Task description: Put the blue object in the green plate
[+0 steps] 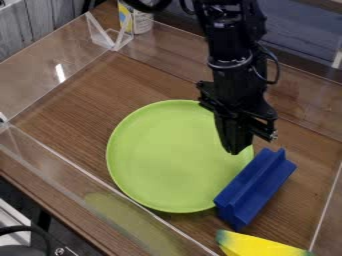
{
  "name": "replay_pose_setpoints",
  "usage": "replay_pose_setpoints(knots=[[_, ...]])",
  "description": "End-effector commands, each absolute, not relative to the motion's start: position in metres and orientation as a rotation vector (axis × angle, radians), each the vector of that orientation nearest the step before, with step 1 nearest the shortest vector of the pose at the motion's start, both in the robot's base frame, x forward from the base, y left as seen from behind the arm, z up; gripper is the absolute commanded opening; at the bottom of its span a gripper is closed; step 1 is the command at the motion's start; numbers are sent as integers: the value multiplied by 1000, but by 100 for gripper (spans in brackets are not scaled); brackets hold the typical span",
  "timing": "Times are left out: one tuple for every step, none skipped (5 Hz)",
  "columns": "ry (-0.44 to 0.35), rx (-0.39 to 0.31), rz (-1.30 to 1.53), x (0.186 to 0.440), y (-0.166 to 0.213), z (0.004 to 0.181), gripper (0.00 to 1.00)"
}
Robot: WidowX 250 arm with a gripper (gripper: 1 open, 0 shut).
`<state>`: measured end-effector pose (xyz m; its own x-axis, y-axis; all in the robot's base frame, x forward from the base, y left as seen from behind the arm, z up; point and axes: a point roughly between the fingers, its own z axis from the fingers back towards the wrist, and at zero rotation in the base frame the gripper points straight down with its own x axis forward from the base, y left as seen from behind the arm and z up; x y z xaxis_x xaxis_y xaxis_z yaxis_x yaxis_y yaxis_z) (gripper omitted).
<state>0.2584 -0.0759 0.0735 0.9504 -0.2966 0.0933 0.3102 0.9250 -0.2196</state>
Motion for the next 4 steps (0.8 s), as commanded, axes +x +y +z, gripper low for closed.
replay_pose_setpoints(knots=[[-86,-243,-333,262,-84,76,100],[-78,-248,-353,262,-94,69,100],[-74,-249,-369,262,-103,63,100],[-60,-245,-383,262,-110,52,100]])
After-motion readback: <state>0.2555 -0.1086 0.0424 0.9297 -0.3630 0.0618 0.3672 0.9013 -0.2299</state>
